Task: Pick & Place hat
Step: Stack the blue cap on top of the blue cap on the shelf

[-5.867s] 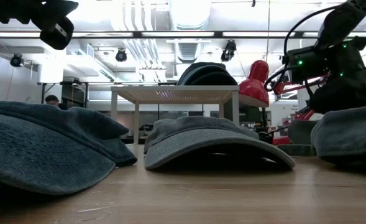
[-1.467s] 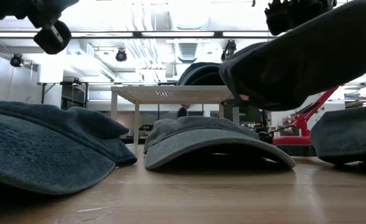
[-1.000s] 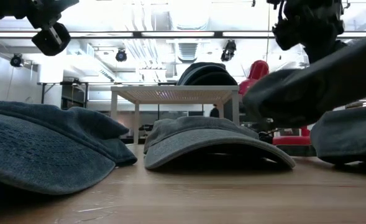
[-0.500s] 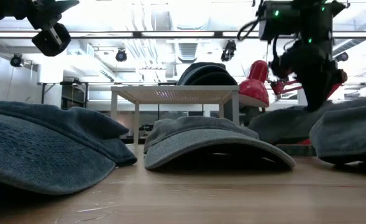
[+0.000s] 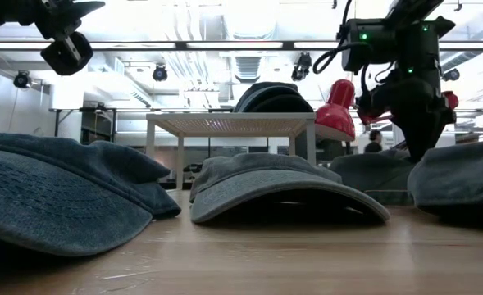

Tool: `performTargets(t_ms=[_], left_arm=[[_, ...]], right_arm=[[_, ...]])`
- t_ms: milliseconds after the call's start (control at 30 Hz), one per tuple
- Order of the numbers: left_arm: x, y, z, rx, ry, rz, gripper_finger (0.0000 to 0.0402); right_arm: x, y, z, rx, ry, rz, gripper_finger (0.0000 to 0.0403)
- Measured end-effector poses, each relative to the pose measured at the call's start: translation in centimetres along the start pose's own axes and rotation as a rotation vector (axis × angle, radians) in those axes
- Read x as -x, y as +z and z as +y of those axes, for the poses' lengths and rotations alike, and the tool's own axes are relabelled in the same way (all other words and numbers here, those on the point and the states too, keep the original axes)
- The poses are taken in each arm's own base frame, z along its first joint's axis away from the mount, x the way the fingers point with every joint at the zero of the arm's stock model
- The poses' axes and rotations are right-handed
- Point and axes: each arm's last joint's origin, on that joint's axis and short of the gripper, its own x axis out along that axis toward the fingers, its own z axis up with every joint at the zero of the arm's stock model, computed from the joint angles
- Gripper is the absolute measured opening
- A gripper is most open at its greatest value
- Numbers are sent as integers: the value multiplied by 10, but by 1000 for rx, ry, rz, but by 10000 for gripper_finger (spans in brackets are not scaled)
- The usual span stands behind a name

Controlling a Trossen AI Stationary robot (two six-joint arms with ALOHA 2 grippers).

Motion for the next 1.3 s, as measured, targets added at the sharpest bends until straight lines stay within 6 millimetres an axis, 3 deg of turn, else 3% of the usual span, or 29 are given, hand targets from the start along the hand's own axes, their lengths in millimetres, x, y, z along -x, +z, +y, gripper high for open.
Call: performTargets(t_ms=[533, 700, 900, 1067, 1300], left_arm=[[0, 0, 0, 6, 0, 1, 97], [0, 0, 0, 3, -8, 6, 97], [0, 0, -2, 41, -54, 40, 97], [-4, -5, -3, 159, -67, 97, 97], [-20, -26, -6, 437, -29, 298, 97]], right_arm=[[5, -6, -1, 22, 52, 109, 184], [20, -7, -1, 42, 49, 124, 195], [55, -5, -1, 49, 114, -41, 194], [82, -10, -5, 56, 201, -135, 196], [105, -25, -19, 55, 272, -251, 194]])
